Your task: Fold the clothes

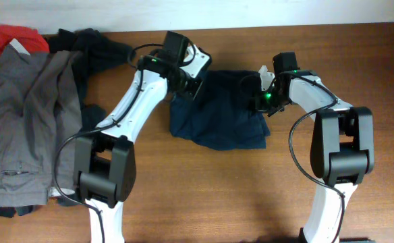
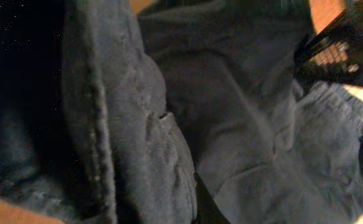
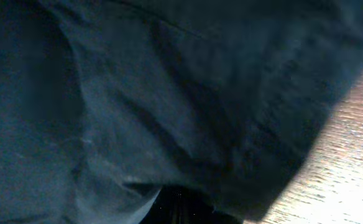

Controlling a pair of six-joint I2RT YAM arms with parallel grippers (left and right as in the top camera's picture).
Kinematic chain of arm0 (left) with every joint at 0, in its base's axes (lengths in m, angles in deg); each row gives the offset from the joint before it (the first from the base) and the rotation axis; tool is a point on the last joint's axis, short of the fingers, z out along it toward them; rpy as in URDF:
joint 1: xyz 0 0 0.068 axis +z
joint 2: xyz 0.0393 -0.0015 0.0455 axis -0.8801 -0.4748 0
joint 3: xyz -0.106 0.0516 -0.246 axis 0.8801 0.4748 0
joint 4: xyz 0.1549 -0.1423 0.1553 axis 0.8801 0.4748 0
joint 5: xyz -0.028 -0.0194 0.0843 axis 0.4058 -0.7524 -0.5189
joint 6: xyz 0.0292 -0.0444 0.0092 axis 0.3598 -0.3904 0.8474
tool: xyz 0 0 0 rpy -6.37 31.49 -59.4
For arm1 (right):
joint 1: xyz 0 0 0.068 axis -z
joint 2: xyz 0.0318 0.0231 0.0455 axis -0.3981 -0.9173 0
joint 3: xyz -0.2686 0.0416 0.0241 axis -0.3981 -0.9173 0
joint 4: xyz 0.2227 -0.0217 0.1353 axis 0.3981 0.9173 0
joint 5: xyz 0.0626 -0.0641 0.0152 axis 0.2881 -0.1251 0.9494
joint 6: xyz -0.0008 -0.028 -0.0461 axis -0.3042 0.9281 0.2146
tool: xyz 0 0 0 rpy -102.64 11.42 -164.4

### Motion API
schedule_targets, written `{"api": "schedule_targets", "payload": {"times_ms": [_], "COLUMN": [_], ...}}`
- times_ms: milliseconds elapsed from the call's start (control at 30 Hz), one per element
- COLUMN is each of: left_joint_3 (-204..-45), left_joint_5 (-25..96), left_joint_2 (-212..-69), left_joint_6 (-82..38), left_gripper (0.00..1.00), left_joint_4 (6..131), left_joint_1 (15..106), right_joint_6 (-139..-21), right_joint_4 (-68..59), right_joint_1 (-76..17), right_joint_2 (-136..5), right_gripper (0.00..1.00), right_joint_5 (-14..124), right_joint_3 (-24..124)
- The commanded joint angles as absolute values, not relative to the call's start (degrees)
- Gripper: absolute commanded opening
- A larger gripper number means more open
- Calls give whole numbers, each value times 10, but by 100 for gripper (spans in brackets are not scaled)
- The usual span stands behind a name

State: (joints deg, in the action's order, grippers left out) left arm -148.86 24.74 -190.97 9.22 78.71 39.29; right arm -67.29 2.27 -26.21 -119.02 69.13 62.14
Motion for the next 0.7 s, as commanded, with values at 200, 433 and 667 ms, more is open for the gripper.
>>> {"api": "schedule_targets", "payload": {"times_ms": [200, 433, 667], "left_joint_3": [-1490, -1490, -1490], "left_joint_5": [257, 209, 197], "left_joint_2": [-1888, -1888, -1888], "left_joint_6": [93, 92, 86], "left_gripper": [1, 48, 53], "left_joint_4": [734, 724, 724], "left_joint_1": [333, 318, 322], "right_joint_6": [-669, -669, -669], "right_joint_4": [23, 23, 23], "right_joint_1": [-276, -276, -276], "right_joint_2": [-1236, -1236, -1236], "right_gripper": [4, 4, 4], "right_joint_5": [668, 668, 668], "right_joint_3": [606, 606, 606]}}
